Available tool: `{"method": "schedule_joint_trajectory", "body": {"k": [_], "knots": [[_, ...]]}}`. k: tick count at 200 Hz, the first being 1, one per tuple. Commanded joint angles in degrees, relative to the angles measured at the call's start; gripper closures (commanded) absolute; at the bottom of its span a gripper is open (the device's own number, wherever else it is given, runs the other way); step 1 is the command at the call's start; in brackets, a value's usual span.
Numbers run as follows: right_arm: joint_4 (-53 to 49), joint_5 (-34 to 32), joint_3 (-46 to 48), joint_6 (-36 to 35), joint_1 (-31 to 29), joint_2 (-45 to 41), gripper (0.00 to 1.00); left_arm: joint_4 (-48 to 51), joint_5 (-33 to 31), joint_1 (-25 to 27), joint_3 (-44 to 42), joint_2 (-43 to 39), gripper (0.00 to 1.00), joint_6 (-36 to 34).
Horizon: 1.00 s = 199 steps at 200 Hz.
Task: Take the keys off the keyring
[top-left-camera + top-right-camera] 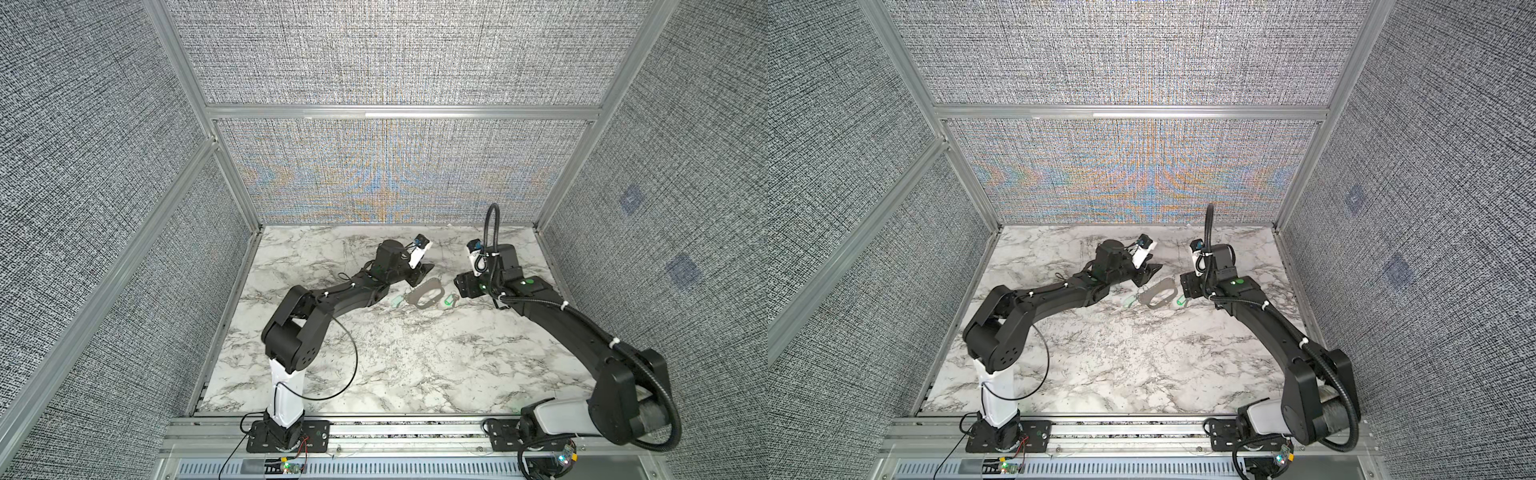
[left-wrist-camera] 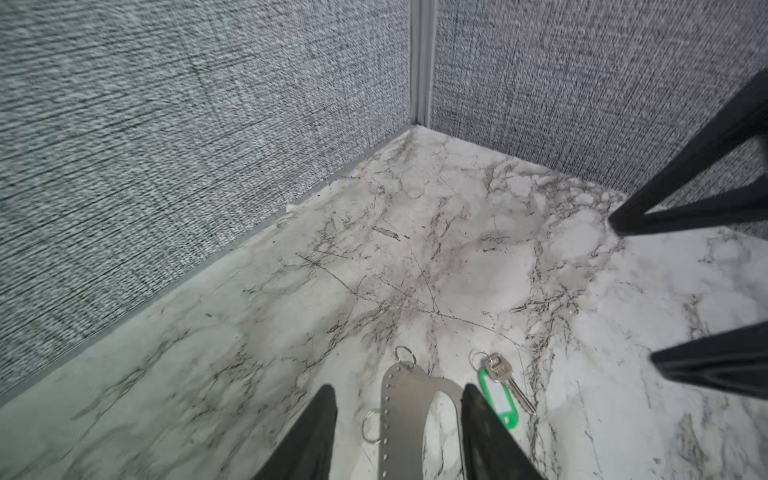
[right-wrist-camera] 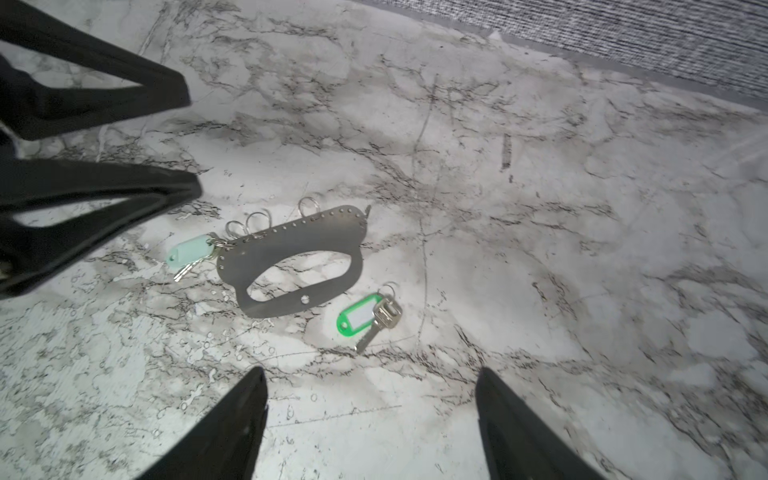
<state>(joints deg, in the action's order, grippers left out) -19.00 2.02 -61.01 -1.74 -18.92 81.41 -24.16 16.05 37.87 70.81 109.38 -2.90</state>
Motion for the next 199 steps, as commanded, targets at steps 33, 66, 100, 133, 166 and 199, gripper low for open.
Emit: {"method": "schedule_joint_trajectory", "body": {"k": [33, 66, 100, 133, 166, 199], "knots": [[-3.91, 8.41, -10.93, -3.79, -4.42, 14.17, 0.36, -2.1, -8.55, -5.82, -9.47, -12.15, 0.49, 11.53], [-3.94, 7.74, -15.56, -6.03, -8.6, 22.82, 0.38, 0.81, -17.68, -7.02, -15.52, -18.97, 0.5, 7.79], [-7.05, 9.82, -22.06, -1.39, -11.22, 30.24, 0.39, 6.37, -17.92, -11.01, -15.81, -21.27, 0.5, 6.43], [-7.14, 10.59, -25.13, 4.62, -12.41, 35.47, 0.38, 9.22, -13.93, -14.05, -14.83, -21.3, 0.51, 3.73], [-7.38, 10.58, -25.42, 4.65, -12.9, 37.58, 0.38, 12.75, -11.06, -14.68, -14.5, -21.15, 0.51, 4.51], [-8.9, 10.36, -25.14, 2.72, -12.95, 38.67, 0.37, 14.25, -7.79, -14.71, -16.75, -23.6, 0.5, 8.45]]}}
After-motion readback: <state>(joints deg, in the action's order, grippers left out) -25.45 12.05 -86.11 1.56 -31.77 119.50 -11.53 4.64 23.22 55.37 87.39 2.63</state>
